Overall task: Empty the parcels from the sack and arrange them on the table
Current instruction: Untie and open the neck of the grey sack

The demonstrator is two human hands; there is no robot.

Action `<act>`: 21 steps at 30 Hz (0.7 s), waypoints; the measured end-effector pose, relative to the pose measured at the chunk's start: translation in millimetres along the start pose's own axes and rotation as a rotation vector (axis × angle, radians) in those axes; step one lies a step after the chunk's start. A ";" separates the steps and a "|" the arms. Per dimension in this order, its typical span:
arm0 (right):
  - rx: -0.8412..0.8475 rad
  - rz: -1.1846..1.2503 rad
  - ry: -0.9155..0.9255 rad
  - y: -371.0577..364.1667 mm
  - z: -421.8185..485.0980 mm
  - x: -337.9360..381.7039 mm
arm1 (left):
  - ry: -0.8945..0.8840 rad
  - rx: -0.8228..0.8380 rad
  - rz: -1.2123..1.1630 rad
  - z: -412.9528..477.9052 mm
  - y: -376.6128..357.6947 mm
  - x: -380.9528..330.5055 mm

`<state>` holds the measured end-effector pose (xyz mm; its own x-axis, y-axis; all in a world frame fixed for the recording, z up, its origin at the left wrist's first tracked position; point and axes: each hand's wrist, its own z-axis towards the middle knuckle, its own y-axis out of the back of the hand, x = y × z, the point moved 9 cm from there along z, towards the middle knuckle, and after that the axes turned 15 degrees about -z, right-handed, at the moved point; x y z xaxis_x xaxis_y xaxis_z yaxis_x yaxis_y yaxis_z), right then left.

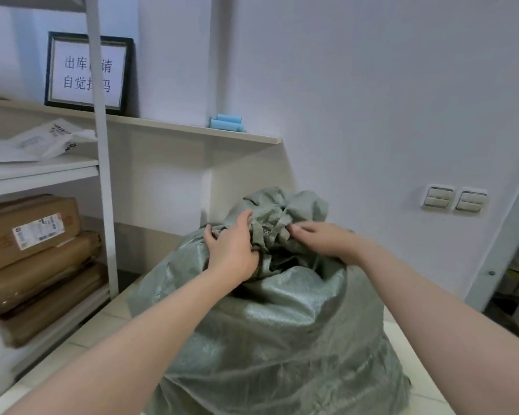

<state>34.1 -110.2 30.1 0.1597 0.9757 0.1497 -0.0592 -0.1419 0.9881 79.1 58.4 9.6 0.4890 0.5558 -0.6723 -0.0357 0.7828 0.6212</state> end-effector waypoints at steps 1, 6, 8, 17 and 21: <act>0.043 0.027 0.024 -12.0 -5.5 4.8 | -0.017 -0.036 0.014 -2.4 4.7 0.3; -0.049 0.297 0.055 -23.8 -12.8 30.9 | -0.001 -0.077 -0.035 -0.8 12.5 -4.3; -0.060 0.375 0.078 -23.3 -12.6 35.1 | -0.007 0.089 -0.115 -1.6 0.9 -13.5; 0.039 0.556 0.129 -48.8 -12.0 36.8 | -0.090 0.229 0.226 4.9 -20.3 -8.3; 0.019 0.436 0.003 -57.3 -5.3 25.9 | 0.010 0.196 0.171 16.0 -25.4 9.9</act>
<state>36.4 -75.9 -22.8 0.1205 0.8242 0.5533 -0.1026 -0.5441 0.8327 98.8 39.5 -6.4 0.4813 0.6790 -0.5544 0.0532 0.6087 0.7916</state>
